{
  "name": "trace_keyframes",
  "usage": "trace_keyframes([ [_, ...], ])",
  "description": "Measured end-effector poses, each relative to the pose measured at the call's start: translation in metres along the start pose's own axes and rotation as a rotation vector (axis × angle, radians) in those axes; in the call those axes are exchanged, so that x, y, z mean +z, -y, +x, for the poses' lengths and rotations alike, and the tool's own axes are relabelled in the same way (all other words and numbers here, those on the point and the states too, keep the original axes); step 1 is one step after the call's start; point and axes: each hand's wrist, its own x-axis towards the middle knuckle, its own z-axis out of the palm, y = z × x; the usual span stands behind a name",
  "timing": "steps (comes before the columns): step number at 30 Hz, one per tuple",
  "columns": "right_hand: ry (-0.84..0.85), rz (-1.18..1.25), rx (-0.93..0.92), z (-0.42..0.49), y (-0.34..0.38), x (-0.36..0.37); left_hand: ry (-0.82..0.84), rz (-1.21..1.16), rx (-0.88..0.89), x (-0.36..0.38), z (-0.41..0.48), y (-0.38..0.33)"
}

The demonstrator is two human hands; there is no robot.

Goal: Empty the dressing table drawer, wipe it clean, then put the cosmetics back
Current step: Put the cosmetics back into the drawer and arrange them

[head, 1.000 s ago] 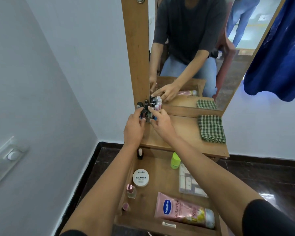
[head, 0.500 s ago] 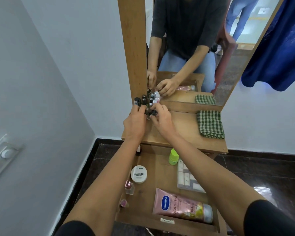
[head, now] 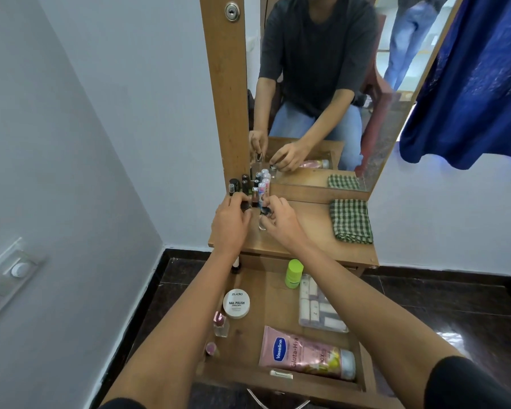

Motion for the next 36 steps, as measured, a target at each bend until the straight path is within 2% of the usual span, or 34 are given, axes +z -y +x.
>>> trace_keyframes([
  [3, 0.011, 0.0, -0.003, -0.012, 0.003, -0.004, -0.047, -0.226, -0.069, -0.011, -0.019, 0.0],
  [6, 0.017, 0.018, -0.005, -0.025, 0.009, -0.008, -0.101, -0.344, -0.138, -0.02, -0.038, 0.005],
  [12, -0.006, 0.018, -0.087, -0.081, 0.016, 0.015, -0.08, -0.406, -0.309, -0.035, -0.083, 0.027],
  [18, -0.063, 0.025, 0.03, -0.113, 0.012, 0.051, 0.043, -0.378, -0.339, -0.037, -0.098, 0.035],
  [24, -0.005, -0.034, 0.192, -0.111, -0.006, 0.082, 0.136, -0.325, -0.332, -0.027, -0.096, 0.046],
  [28, 0.024, -0.051, 0.214, -0.106, -0.015, 0.098, 0.179, -0.25, -0.322, -0.015, -0.094, 0.055],
  [32, -0.028, -0.013, 0.264, -0.107, -0.019, 0.109, 0.248, -0.074, -0.258, -0.008, -0.093, 0.057],
  [36, -0.076, 0.054, 0.345, -0.111, -0.026, 0.116, 0.254, 0.248, -0.104, -0.009, -0.091, 0.052],
])
